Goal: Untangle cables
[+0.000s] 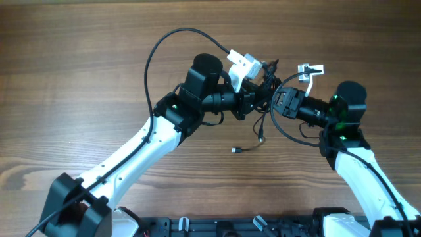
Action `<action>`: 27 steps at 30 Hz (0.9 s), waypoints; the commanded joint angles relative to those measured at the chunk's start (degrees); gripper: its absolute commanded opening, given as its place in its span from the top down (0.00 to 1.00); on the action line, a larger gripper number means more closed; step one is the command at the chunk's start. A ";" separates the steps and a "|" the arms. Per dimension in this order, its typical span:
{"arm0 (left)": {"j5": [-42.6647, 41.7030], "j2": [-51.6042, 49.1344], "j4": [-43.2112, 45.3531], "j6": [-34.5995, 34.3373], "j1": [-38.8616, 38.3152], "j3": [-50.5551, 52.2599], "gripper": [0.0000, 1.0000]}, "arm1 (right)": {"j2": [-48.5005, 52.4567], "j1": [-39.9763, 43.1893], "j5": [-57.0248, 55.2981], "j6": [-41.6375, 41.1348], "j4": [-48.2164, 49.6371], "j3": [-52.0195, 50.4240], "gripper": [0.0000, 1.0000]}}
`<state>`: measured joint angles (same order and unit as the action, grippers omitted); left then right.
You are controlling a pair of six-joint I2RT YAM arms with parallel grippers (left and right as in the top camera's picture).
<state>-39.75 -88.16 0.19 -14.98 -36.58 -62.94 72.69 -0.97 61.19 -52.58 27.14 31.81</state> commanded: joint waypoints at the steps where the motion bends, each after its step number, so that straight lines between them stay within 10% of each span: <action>1: -2.43 0.26 -2.38 1.22 0.50 0.35 0.96 | 0.07 2.62 5.64 -0.20 4.63 0.72 0.61; 10: -18.45 0.24 -2.80 -4.20 13.77 0.35 0.96 | 0.07 8.33 23.63 4.92 19.52 0.72 0.01; 15: -32.54 0.24 -3.02 1.36 16.79 0.35 0.96 | 0.09 8.50 16.79 13.75 25.29 0.72 0.00; 21: -39.30 0.24 -3.02 1.33 14.08 0.35 0.96 | 0.13 8.44 -6.80 25.11 6.69 0.72 0.00; 27: -39.85 0.24 -2.97 1.33 10.14 0.35 0.96 | 0.13 6.27 -0.83 25.66 6.67 0.72 0.01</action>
<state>-76.53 -88.07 -3.03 -15.20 -24.69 -62.87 73.12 7.16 59.77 -29.65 33.39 31.97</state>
